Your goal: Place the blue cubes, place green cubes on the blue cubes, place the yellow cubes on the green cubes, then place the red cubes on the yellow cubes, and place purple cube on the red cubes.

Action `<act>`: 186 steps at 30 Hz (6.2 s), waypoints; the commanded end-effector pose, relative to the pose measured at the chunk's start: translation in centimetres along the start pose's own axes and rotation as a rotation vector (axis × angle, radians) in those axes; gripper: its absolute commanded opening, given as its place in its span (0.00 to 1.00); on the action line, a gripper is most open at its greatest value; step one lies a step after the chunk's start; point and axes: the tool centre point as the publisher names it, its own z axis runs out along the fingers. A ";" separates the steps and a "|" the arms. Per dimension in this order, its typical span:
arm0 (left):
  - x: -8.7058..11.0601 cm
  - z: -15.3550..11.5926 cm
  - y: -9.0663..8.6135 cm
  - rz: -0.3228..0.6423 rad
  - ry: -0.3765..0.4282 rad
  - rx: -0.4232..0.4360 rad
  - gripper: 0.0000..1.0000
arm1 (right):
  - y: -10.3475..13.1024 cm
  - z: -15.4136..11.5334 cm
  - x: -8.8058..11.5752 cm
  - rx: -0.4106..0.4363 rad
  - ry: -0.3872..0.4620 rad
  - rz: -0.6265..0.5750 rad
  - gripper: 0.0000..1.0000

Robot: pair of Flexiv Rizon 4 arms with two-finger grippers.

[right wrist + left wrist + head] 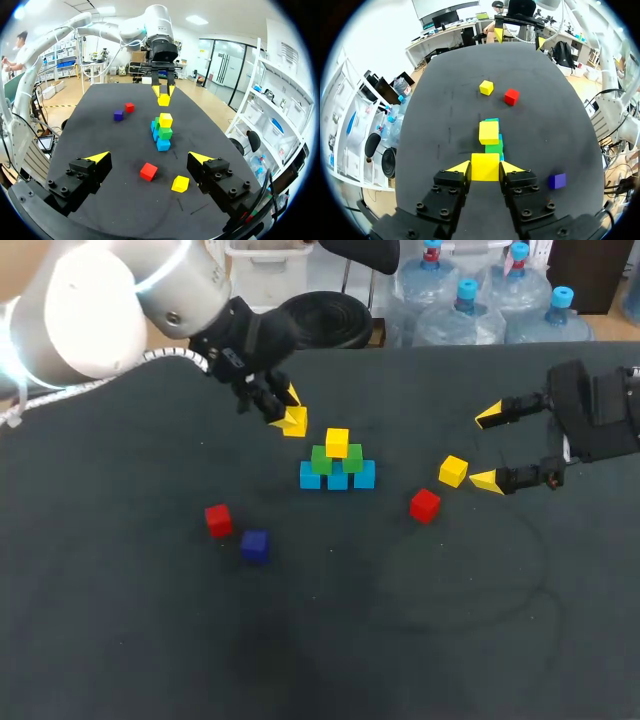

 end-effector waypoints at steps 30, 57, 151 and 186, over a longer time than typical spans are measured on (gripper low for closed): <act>-0.8 2.5 -0.5 -0.022 -0.011 0.004 0.00 | 0.0 0.0 0.0 0.001 0.002 0.000 1.00; -0.9 3.5 -1.2 -0.039 -0.015 0.015 0.00 | 0.0 0.0 0.0 0.001 0.002 0.000 1.00; -0.9 4.7 -0.5 -0.034 -0.018 0.036 0.04 | 0.0 0.0 0.0 0.001 0.002 0.000 1.00; -1.4 2.6 -0.7 -0.012 -0.012 0.019 0.73 | 0.0 0.0 0.0 0.001 0.002 0.000 1.00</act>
